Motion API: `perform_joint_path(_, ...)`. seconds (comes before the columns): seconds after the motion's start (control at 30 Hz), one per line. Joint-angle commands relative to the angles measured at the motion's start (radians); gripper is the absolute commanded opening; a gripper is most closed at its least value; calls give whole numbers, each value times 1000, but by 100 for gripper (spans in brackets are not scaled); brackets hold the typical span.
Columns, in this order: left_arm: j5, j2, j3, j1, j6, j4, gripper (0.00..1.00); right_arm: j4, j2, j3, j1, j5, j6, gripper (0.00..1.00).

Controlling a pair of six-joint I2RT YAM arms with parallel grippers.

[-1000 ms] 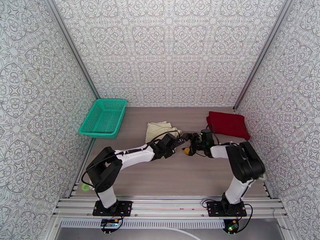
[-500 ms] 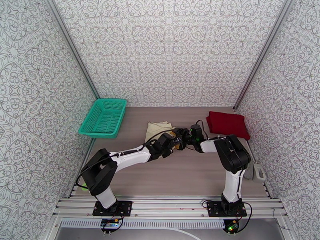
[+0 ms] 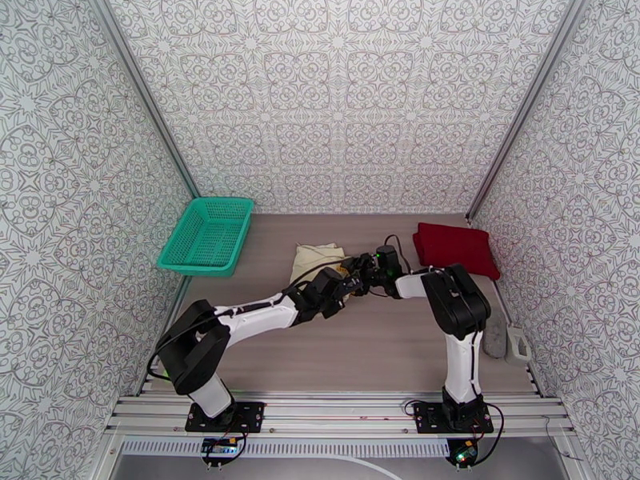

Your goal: Fold and stack the mixed laundry pile

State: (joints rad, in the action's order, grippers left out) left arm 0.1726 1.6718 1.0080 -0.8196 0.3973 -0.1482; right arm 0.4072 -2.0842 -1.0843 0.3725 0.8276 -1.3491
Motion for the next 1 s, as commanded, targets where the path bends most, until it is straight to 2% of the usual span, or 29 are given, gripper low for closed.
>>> perform_joint_path(0.0, -41, -40, -18, 1, 5, 42, 0, -103, -22, -52, 6, 10, 110, 62)
perform_joint_path(0.1, -35, -43, -25, 2, -1, 38, 0, -195, -10, -74, 6, -15, 201, 46)
perform_joint_path(0.13, -38, -45, -23, 4, -6, 29, 9, -217, -5, -76, 6, -21, 233, 40)
perform_joint_path(0.23, -68, -65, -26, 7, -55, -2, 45, -282, 19, -86, 2, -42, 317, 18)
perform_joint_path(0.27, -90, -84, -31, 8, -80, -14, 52, -313, 30, -89, 0, -55, 349, 14)
perform_joint_path(0.4, -238, -191, -41, 17, -229, -70, 66, -550, 80, -161, -17, -143, 557, 0)
perform_joint_path(0.5, -353, -294, -66, 25, -362, -68, 75, -748, 114, -243, -39, -231, 709, 0)
perform_joint_path(0.57, -364, -366, -98, 38, -434, -38, 77, -867, 140, -295, -59, -302, 802, 0)
perform_joint_path(0.7, -393, -488, -193, 138, -569, 16, 77, -993, 196, -357, -113, -353, 911, 0)
perform_joint_path(0.83, -414, -554, -293, 259, -643, 64, 77, -1168, 236, -457, -158, -491, 1072, 0)
perform_joint_path(0.87, -448, -561, -305, 278, -646, 68, 77, -1203, 241, -482, -168, -516, 1110, 0)
perform_joint_path(0.97, -455, -575, -326, 322, -642, 67, 77, -1287, 254, -545, -202, -595, 1216, 0)
